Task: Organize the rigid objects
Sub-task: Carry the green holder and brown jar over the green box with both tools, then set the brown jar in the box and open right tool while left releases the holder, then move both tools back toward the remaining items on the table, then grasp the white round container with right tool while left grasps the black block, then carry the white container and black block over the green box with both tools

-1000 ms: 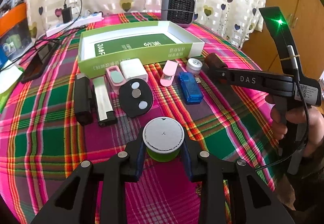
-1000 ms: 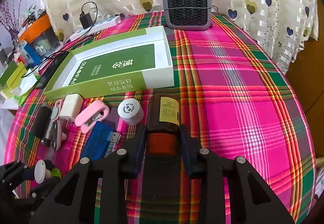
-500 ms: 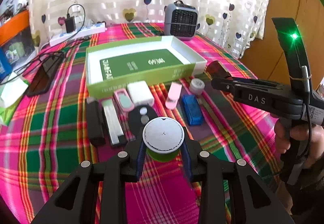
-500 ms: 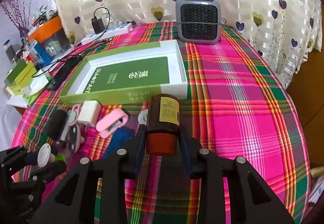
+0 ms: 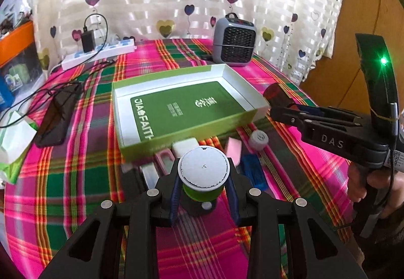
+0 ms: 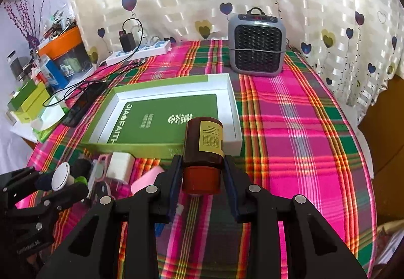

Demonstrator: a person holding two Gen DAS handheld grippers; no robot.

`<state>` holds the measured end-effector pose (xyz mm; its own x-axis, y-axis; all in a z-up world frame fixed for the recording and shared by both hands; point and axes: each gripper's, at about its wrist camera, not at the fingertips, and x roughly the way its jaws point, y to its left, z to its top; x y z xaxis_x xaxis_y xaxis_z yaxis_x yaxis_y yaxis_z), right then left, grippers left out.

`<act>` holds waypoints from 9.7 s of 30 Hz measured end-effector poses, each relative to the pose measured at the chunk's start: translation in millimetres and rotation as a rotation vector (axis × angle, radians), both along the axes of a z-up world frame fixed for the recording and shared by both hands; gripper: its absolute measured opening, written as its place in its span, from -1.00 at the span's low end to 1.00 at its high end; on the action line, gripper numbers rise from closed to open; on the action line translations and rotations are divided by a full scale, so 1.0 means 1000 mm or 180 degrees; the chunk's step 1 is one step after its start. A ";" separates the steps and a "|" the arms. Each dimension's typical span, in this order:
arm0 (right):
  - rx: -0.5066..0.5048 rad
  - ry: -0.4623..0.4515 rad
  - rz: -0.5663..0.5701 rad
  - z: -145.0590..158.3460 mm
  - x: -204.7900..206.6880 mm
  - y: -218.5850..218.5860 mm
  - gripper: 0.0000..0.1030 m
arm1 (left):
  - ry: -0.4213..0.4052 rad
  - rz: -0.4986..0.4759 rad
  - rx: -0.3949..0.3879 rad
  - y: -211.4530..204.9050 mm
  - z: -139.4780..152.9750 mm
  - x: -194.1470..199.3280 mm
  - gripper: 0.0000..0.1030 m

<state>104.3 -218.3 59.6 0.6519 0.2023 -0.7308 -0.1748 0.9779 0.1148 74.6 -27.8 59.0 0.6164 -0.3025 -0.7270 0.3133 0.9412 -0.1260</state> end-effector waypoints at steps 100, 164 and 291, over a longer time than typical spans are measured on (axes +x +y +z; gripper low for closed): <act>-0.0342 0.0333 0.0162 -0.046 0.142 0.044 -0.35 | 0.0344 0.0386 0.0347 0.010 -0.047 0.177 -0.40; -0.0021 0.0003 0.0037 -0.019 0.019 0.036 -0.04 | 0.0150 0.0754 0.0005 0.059 -0.023 0.034 -0.12; -0.0024 0.0233 -0.0304 -0.053 0.005 -0.005 -0.44 | 0.0336 0.0804 0.0043 0.079 -0.050 0.016 -0.57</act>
